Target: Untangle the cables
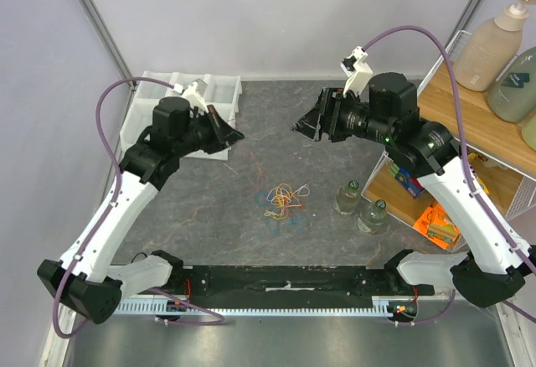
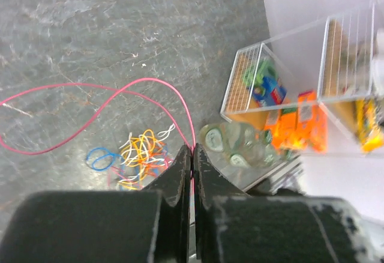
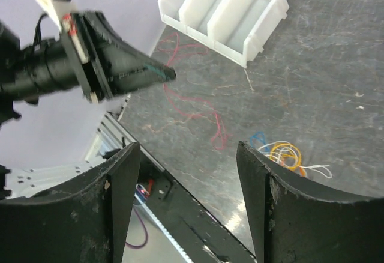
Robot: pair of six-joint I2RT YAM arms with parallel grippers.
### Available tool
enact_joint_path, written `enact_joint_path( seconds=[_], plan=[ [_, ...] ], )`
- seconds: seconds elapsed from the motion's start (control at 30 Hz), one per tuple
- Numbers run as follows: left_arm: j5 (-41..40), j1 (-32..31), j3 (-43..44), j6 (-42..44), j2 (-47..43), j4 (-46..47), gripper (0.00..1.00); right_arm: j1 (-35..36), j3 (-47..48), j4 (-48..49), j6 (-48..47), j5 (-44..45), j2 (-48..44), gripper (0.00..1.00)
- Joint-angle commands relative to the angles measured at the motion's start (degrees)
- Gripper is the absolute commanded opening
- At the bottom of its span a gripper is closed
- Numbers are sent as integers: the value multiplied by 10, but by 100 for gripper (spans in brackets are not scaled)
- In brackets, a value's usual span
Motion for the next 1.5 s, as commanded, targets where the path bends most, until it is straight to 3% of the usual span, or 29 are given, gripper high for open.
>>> enact_joint_path(
  seconds=[0.0, 0.1, 0.23, 0.4, 0.53, 0.73, 0.9, 1.07, 1.27, 1.47],
  plan=[
    [104, 83, 1, -172, 31, -13, 2, -1, 27, -40, -78, -8, -14, 72],
    [97, 122, 11, -236, 64, -19, 2, -1, 20, -39, -82, -8, -26, 72],
    [20, 158, 44, -261, 102, -36, 2, -1, 25, -40, -88, -14, -30, 72],
    [-154, 168, 109, -108, 144, -41, 2, -1, 26, -35, -88, -25, -32, 72],
    [-223, 168, 111, -24, 156, 6, 2, -2, 17, -37, -92, -25, -42, 72],
    [-203, 170, 35, 37, 181, 216, 2, -2, 30, -55, -121, -10, -39, 72],
    [-191, 171, 40, 118, 246, 295, 2, -1, 14, -61, -124, -4, -50, 73],
    [-219, 171, 69, 183, 289, 287, 2, -1, 9, -69, -129, 9, -59, 74],
    [-252, 171, 72, 240, 274, 290, 2, -1, 10, -69, -133, 5, -49, 75],
    [-252, 171, 52, 246, 262, 286, 2, -2, 11, -66, -133, 2, -47, 74]
  ],
)
